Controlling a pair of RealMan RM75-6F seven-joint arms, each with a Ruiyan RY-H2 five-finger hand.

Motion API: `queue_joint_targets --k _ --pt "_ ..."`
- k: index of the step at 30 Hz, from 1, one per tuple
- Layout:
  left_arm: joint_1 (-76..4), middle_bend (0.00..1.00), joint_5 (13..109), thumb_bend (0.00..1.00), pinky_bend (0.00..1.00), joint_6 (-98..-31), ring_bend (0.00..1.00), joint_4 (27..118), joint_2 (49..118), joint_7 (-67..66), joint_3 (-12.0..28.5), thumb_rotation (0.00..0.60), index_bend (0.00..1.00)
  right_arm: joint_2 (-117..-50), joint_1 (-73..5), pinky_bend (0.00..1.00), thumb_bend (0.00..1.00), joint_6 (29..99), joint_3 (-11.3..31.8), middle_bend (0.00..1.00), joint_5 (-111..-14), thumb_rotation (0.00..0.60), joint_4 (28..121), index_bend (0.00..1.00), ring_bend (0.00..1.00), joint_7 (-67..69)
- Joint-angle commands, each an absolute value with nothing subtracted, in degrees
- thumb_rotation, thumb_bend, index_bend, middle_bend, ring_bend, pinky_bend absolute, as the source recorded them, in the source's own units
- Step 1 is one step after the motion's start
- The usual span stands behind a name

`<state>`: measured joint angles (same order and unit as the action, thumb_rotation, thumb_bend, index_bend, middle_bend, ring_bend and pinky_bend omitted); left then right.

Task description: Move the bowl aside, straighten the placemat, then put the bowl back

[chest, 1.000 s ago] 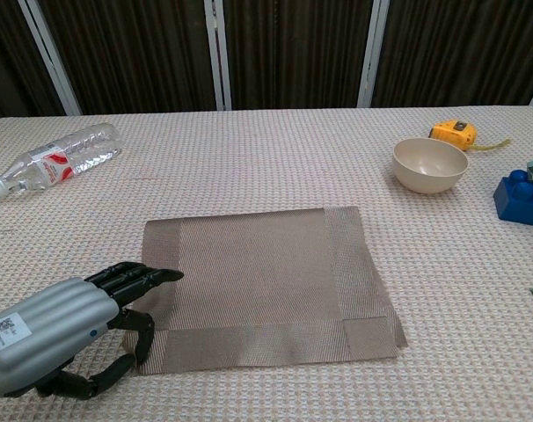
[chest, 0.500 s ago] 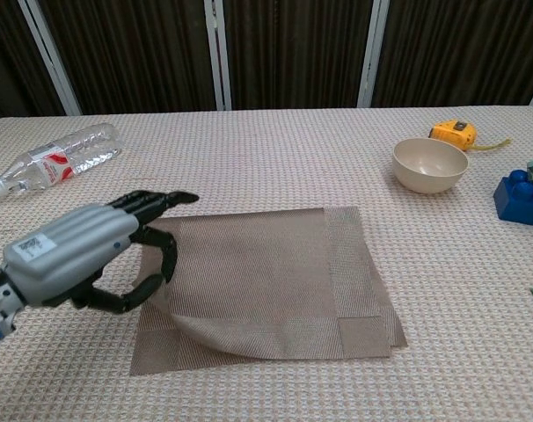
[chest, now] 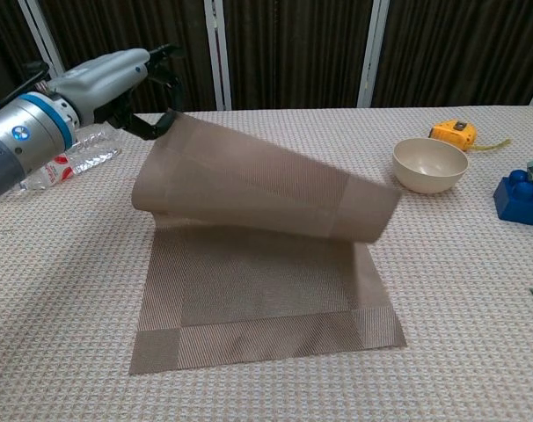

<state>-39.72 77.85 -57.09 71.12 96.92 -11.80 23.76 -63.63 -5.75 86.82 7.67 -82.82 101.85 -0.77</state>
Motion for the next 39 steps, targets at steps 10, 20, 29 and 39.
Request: queue_joint_targets --k 10,20,29,39 --pt "-42.2 0.0 70.5 0.43 0.0 -52.0 0.0 52.6 97.4 -3.7 24.1 0.6 0.36 -65.3 -6.3 0.0 0.0 86.3 7.4 0.0 -82.6 0.6 102.3 0.0 0.0 -5.0" --pt "-39.3 0.0 69.4 0.15 0.0 -55.8 0.0 53.4 95.6 -0.1 23.1 0.6 0.0 -65.6 -6.7 0.0 0.0 85.4 6.5 0.0 -84.0 0.6 102.6 0.0 0.0 -5.9" --pt "-28.0 0.0 69.7 0.15 0.0 -64.6 0.0 76.3 78.8 -5.4 19.3 0.6 0.0 -64.9 -9.4 0.0 0.0 79.9 3.2 0.0 -89.6 0.6 102.8 0.0 0.0 -4.6" --pt "-16.2 0.0 69.1 0.15 0.0 -75.2 0.0 95.2 65.1 -10.5 14.1 0.6 0.0 -67.3 -19.2 0.0 0.0 67.8 2.6 0.0 -97.2 0.6 100.6 0.08 0.0 -4.8"
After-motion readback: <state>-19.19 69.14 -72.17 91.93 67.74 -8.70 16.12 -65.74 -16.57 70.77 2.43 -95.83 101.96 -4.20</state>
